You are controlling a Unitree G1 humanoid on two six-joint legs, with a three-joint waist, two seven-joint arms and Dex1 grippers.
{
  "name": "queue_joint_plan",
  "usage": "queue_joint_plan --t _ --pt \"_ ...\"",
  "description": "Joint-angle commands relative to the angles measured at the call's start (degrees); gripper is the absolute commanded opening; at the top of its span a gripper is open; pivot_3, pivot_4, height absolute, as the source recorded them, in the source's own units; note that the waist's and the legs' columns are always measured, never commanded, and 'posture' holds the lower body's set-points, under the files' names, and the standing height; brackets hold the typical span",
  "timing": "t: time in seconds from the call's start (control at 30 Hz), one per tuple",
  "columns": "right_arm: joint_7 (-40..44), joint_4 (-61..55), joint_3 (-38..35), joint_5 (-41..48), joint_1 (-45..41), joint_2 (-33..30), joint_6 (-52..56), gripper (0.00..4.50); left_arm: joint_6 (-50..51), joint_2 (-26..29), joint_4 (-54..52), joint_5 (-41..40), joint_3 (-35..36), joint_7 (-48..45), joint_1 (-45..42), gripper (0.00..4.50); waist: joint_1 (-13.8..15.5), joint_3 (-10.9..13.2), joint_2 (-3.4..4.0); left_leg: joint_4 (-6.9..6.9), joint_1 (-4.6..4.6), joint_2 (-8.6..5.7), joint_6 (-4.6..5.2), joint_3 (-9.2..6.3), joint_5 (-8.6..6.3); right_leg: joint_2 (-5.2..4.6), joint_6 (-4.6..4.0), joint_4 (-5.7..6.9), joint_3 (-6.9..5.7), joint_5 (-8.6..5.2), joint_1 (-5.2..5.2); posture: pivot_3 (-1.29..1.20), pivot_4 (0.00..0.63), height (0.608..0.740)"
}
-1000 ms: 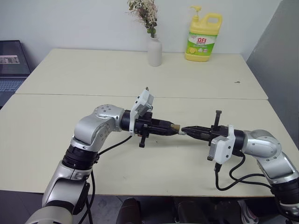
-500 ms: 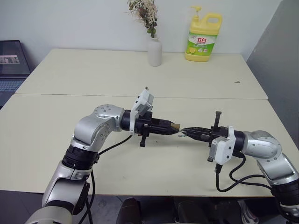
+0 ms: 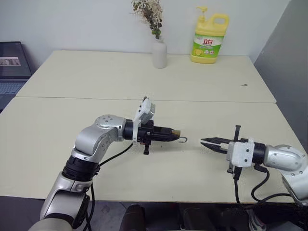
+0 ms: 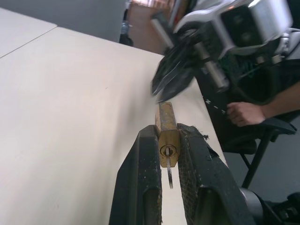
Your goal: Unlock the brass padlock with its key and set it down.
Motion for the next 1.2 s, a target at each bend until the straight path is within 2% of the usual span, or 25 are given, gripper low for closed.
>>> queue_joint_plan --t 0.03,0.23,0.27,0.37,0.7,0.9,1.1,1.2 --pt "-0.54 -7.41 -1.80 4.87 0.61 -0.53 7.94 2.03 -0.08 -1.27 -0.15 0.67 -0.15 2.32 0.65 0.16 0.00 0.00 0.00 0.01 0.00 0.00 0.00 0.00 0.00 0.00 0.03 0.01 0.00 -0.02 0.00 0.00 0.150 0.740" --pt "-0.94 -12.89 1.91 9.72 -2.92 0.01 22.03 4.27 1.19 -3.86 3.45 3.15 -2.77 5.21 1.54 0.16 0.07 0.00 0.00 0.04 0.00 -0.01 0.00 -0.03 0.00 0.00 0.24 0.01 -0.01 -0.08 0.02 0.00 0.150 0.740" --pt "-0.63 -12.97 2.40 9.54 -3.32 -0.27 23.19 4.49 1.80 -4.26 4.22 3.28 -2.99 5.61 1.33 0.16 0.08 0.00 0.00 0.04 -0.01 -0.02 0.00 -0.04 0.00 0.00 0.24 0.01 -0.02 -0.08 0.02 0.00 0.150 0.740" --pt "0.98 -12.77 3.88 8.36 -3.69 -1.74 25.24 4.50 2.44 -5.28 6.75 4.54 -3.46 6.97 0.75 0.16 0.10 0.00 0.00 0.04 -0.02 -0.03 0.00 -0.05 0.00 0.00 0.24 0.00 -0.02 -0.08 0.02 0.00 0.150 0.740" --pt "0.05 -11.83 4.37 7.15 -5.37 -0.35 28.09 4.50 0.43 -7.18 12.90 8.73 -5.29 6.96 -0.66 0.16 0.08 0.00 0.00 0.03 -0.03 -0.04 0.01 -0.06 0.00 0.00 0.25 -0.02 -0.02 -0.08 0.01 0.00 0.150 0.740" --pt "-0.05 -12.03 3.64 7.27 -5.14 -0.22 29.19 4.50 -0.85 -6.54 14.93 10.65 -6.45 4.73 -1.43 2.07 0.06 0.00 0.00 0.03 -0.03 -0.04 0.01 -0.06 0.00 0.00 0.25 -0.02 -0.03 -0.09 0.01 0.00 0.150 0.740" --pt "-0.28 -12.84 1.94 7.76 -3.20 -0.72 30.58 4.50 -7.13 -5.20 18.26 13.38 -4.51 4.19 -3.54 3.91 0.02 0.00 0.00 0.03 -0.03 -0.04 0.01 -0.07 0.00 0.00 0.26 -0.02 -0.03 -0.09 0.01 0.00 0.150 0.740" --pt "-0.68 -13.48 1.27 8.03 -2.08 -0.48 31.76 4.50 -10.90 -3.08 17.47 15.04 -4.40 3.63 -3.06 3.91 0.00 0.00 0.00 0.00 -0.02 -0.04 0.01 -0.07 0.00 0.01 0.25 -0.02 -0.03 -0.09 0.01 0.00 0.150 0.740"
